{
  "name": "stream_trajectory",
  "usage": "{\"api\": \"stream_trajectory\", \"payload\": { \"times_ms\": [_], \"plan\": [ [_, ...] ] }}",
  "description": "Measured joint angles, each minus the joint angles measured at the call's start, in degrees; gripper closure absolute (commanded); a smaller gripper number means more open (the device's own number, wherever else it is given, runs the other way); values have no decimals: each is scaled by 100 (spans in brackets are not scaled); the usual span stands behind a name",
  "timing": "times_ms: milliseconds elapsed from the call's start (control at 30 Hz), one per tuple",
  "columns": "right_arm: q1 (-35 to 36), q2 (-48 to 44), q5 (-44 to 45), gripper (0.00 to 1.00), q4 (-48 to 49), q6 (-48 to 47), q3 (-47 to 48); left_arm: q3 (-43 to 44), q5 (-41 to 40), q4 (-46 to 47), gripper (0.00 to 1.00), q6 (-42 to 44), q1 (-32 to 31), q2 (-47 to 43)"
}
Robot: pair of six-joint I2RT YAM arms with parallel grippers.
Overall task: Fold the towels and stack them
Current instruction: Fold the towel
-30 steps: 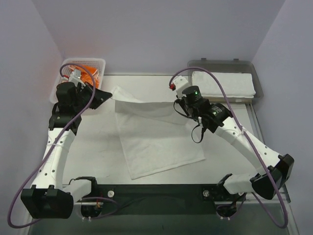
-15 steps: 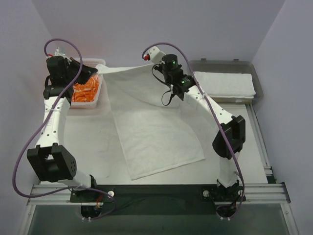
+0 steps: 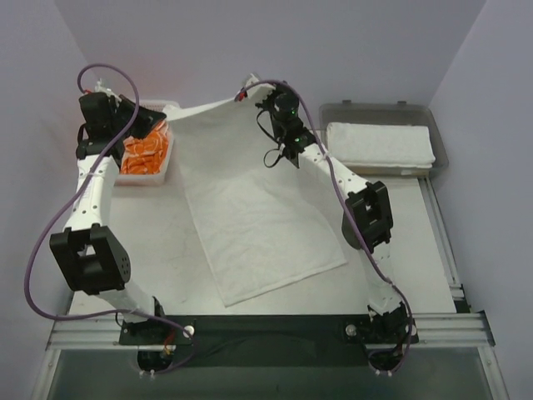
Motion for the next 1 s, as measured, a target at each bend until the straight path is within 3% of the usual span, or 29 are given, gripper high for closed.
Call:
{"api": "stream_trajectory", "payload": {
  "times_ms": [333, 767, 900, 1000],
  "plan": [
    [-28, 76, -352, 99, 844, -195, 522, -11, 284, 199, 100, -9, 59, -175],
    [-140, 76, -693, 99, 1062, -302, 413, -98, 404, 378, 100, -35, 101, -442],
    [-149, 55, -686, 100, 1259, -343, 26, -409, 463, 452, 100, -85, 101, -568],
    [-151, -59, -634, 100, 1510, -426, -778, -839, 507, 483, 100, -133, 101, -754]
  ]
}}
